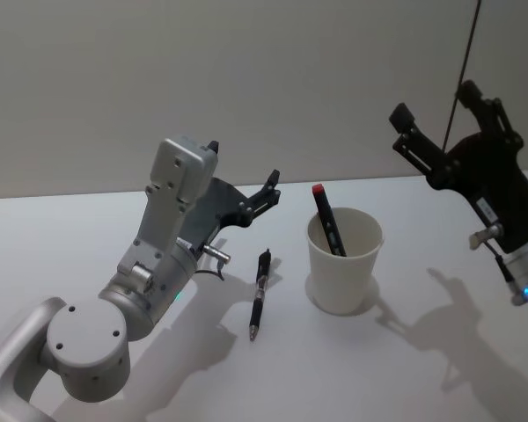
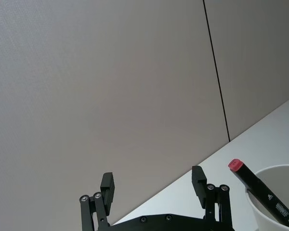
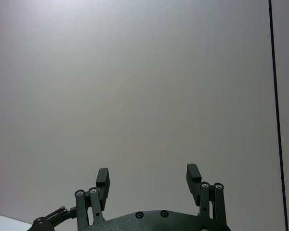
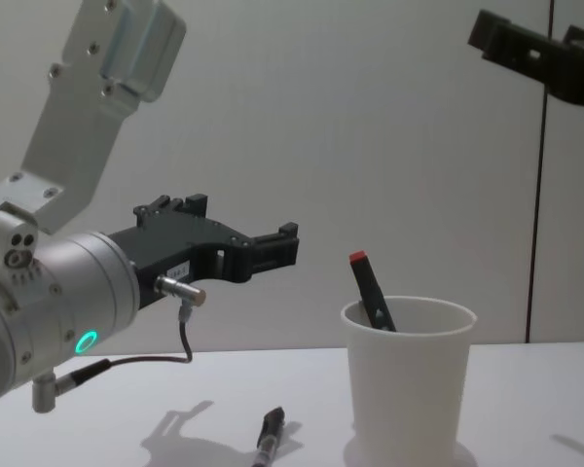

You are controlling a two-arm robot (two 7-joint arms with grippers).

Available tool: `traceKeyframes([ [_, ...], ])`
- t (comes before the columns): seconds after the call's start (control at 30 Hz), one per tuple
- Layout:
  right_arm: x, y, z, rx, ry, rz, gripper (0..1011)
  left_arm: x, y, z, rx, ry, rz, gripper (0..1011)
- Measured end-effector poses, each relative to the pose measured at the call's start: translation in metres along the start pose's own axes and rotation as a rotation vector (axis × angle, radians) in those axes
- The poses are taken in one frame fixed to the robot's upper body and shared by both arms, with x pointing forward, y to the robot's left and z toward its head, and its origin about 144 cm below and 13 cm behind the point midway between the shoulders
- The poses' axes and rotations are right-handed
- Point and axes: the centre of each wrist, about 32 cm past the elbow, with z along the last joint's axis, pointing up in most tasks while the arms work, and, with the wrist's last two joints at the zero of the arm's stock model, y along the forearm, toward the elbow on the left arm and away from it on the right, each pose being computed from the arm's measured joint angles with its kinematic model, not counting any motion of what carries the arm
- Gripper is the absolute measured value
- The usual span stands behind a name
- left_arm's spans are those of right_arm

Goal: Place the pen into the pen holder.

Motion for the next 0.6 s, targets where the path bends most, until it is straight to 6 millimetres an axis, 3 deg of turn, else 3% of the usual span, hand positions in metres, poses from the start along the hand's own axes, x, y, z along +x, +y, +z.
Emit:
traceKeyframes([
  [0.6,0.001,-0.0043,0.0073,-0.003,0.003,0.0,1002,0.0,0.0,0.0,0.0,0.0,0.0,1001],
])
